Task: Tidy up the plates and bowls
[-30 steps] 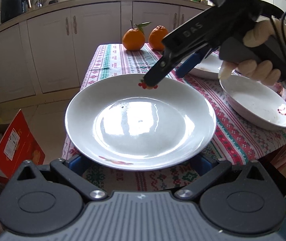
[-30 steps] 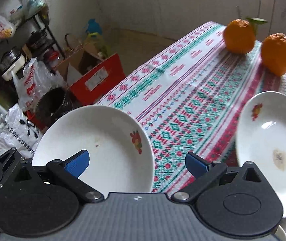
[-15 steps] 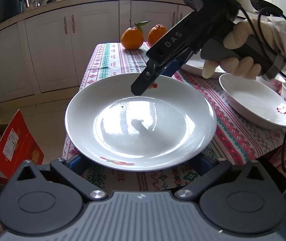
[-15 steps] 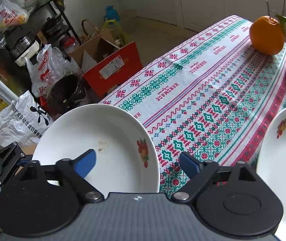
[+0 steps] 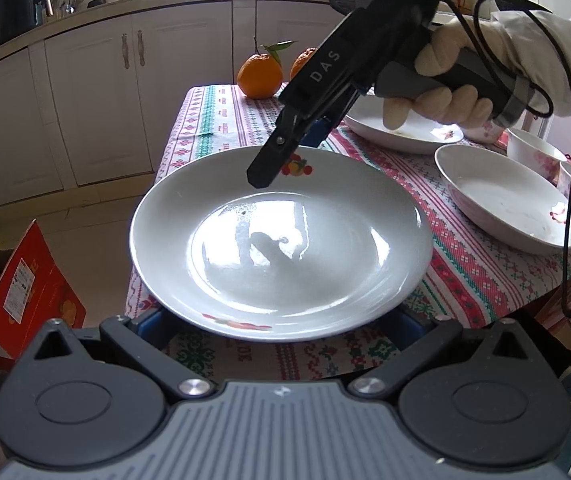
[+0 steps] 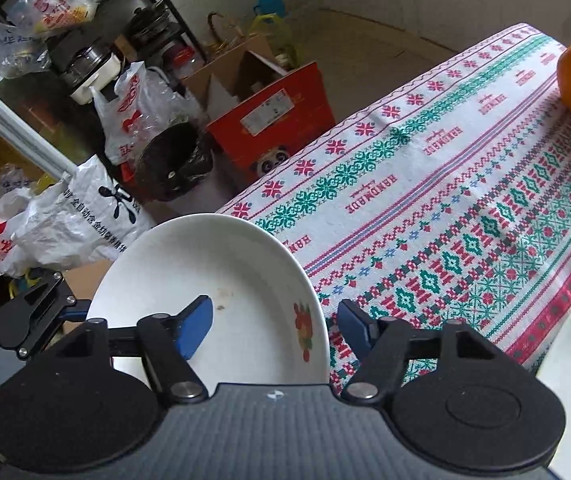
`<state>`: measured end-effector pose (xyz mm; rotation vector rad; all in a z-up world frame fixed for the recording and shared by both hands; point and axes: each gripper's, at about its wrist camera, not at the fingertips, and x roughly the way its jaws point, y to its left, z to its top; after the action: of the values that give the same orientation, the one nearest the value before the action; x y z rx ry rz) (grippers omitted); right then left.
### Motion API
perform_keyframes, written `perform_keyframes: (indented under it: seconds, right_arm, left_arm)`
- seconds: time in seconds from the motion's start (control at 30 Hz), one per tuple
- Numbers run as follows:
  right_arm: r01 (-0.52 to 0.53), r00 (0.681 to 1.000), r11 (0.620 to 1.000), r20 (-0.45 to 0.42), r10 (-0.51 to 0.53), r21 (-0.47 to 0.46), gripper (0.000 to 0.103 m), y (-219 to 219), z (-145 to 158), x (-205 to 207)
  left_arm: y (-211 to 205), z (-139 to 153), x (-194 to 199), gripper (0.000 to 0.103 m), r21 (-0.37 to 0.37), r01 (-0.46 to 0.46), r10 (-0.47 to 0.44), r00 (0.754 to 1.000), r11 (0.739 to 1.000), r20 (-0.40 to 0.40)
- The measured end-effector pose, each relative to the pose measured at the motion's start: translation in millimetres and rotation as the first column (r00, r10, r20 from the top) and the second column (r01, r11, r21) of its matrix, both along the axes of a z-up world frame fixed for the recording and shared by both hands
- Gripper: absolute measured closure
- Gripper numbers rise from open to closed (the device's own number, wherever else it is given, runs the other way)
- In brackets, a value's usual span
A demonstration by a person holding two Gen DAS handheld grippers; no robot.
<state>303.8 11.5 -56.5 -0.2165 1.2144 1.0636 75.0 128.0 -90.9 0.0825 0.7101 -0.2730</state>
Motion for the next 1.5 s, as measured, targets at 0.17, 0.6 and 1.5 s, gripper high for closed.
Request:
perform_keyframes:
  seconds: [0.17, 0.6, 1.5]
  right_arm:
    - [-0.046, 0.998, 0.999, -0.047, 0.046, 0.007, 0.031, -2.4, 0.9, -1.0]
    - [-0.076, 0.992, 0.997, -0.100, 0.078, 0.021, 0.031, -8.0, 0.4, 0.6]
    - [0.042, 0.999, 0.998, -0.021, -0.041, 0.042, 0.031, -26.8, 11.2, 54.5]
  left_arm:
    - [-1.1, 0.6, 0.5, 0.000, 0.010, -0.010, 0.010, 1.000, 1.000, -0.009]
    - [3.6, 2.6, -0.6, 0.001, 0.012, 0.026, -0.026, 1.000, 1.000, -0.006]
    - [2.0, 8.3, 77.7, 0.001, 0.014, 0.101, -0.100, 0.994, 0.995, -0.044]
